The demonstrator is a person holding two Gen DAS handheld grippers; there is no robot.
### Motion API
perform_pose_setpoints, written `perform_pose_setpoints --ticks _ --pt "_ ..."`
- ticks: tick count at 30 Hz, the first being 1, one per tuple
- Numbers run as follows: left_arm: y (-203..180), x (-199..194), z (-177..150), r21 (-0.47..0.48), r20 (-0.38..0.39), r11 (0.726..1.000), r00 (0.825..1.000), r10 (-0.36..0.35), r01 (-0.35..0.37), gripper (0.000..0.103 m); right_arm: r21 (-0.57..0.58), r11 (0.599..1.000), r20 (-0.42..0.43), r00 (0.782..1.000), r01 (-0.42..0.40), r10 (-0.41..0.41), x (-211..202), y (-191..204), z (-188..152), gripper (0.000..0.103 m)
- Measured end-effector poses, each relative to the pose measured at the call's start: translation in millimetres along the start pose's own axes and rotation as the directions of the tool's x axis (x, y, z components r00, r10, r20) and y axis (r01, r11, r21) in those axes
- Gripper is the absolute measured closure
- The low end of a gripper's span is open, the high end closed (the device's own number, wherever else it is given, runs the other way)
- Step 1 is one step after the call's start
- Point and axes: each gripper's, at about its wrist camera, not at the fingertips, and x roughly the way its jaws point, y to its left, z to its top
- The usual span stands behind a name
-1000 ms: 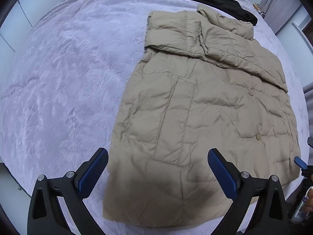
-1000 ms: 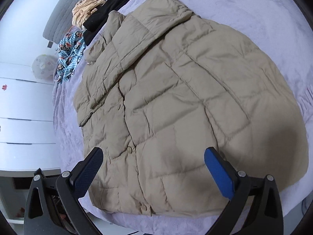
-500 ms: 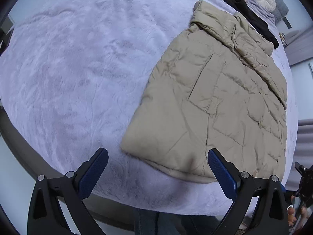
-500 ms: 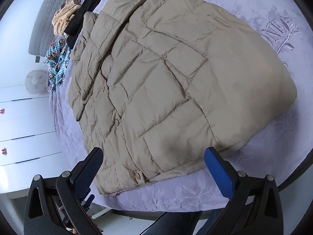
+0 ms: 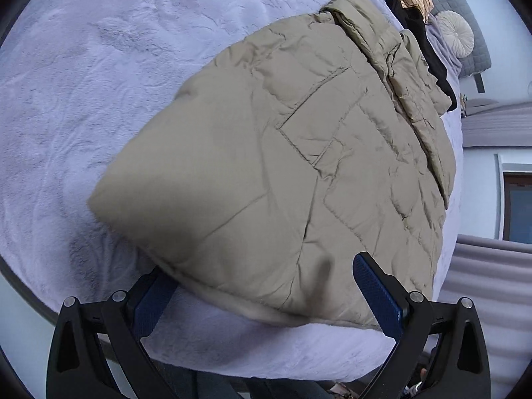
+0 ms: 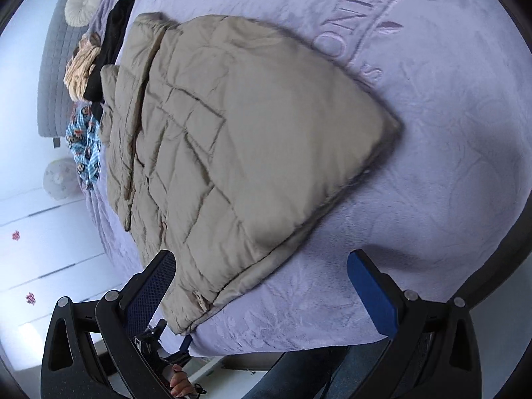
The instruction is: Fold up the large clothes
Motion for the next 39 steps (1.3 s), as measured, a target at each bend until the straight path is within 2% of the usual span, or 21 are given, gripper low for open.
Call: perform_pose_setpoints --ticks 2,3,4,5,6,7,8,9,10,11,13,14,15,16,17,26,31,34,39 --pt "-3 5 5 -0.015 0.002 1.000 1.000 -0.024 0.024 0.002 0.054 0.998 0.013 1.000 -0.022 0.021 2 -13 3 0.000" --pt "-5 5 7 -0.015 0.003 0.999 0.999 -0.042 0.042 0.005 0.077 0.996 0.023 0.999 -0.045 0.043 2 -17 4 0.000" --pt "-7 6 8 -0.013 0.002 0.999 0.999 -0.050 0.050 0.016 0.100 0.992 0.037 0.997 -0.078 0.075 3 -21 6 0.000" --pt "-11 8 10 -0.008 -0.005 0.999 0.999 -0.053 0.053 0.020 0.117 0.988 0.048 0.994 -0.103 0.098 4 -22 6 0.000" --pt "-12 9 12 -0.005 -0.009 0.999 0.999 -0.049 0.049 0.031 0.136 0.982 0.063 0.990 -0.135 0.127 6 -24 8 0.000" --pt "-14 9 13 -0.005 -0.009 1.000 1.000 -0.030 0.030 0.048 0.150 0.975 0.076 0.985 -0.165 0.155 7 -24 9 0.001" --pt "-15 10 14 -0.005 -0.014 1.000 1.000 -0.008 0.008 0.058 0.157 0.969 0.085 0.980 -0.192 0.180 8 -23 10 0.001" --pt "-16 10 16 -0.005 -0.018 1.000 1.000 0.000 0.000 0.072 0.162 0.963 0.095 0.974 -0.217 0.203 10 -21 12 0.002" --pt "-14 7 16 -0.007 -0.014 1.000 1.000 -0.001 0.001 0.081 0.167 0.957 0.104 0.970 -0.236 0.221 11 -20 14 0.003" --pt "-14 4 17 -0.008 -0.007 1.000 1.000 -0.007 0.007 0.085 0.171 0.953 0.109 0.966 -0.251 0.235 13 -19 15 0.007" --pt "-17 -5 19 0.005 0.007 1.000 1.000 -0.028 0.028 0.087 0.184 0.943 0.106 0.960 -0.276 0.260 17 -17 17 0.016" --pt "-21 -10 21 0.025 0.015 0.999 0.999 -0.036 0.036 0.087 0.194 0.939 0.100 0.958 -0.283 0.268 19 -17 18 0.030" --pt "-25 -14 23 0.049 0.021 0.998 0.999 -0.043 0.042 0.091 0.208 0.936 0.089 0.959 -0.283 0.270 22 -19 18 0.052" --pt "-28 -19 25 0.074 0.024 0.996 0.999 -0.048 0.047 0.091 0.218 0.936 0.077 0.961 -0.275 0.265 26 -19 19 0.067" --pt "-32 -23 27 0.097 0.027 0.994 0.998 -0.055 0.052 0.091 0.221 0.940 0.073 0.965 -0.262 0.252 28 -18 18 0.090" --pt "-54 -47 49 0.201 0.002 0.970 0.990 -0.143 0.139 0.091 0.126 0.964 0.135 0.967 -0.235 0.218 10 15 14 0.092" --pt "-80 -62 68 0.293 0.016 0.946 0.988 -0.151 0.140 0.091 0.062 0.971 0.170 0.961 -0.232 0.219 -4 44 18 0.092" --pt "-101 -71 84 0.333 0.055 0.933 0.985 -0.160 0.133 0.091 -0.005 0.977 0.172 0.962 -0.213 0.211 -12 68 27 0.092" --pt "-145 -89 113 0.374 0.173 0.924 0.973 -0.152 0.078 0.091 -0.156 0.973 0.160 0.968 -0.170 0.194 -23 122 56 0.093"
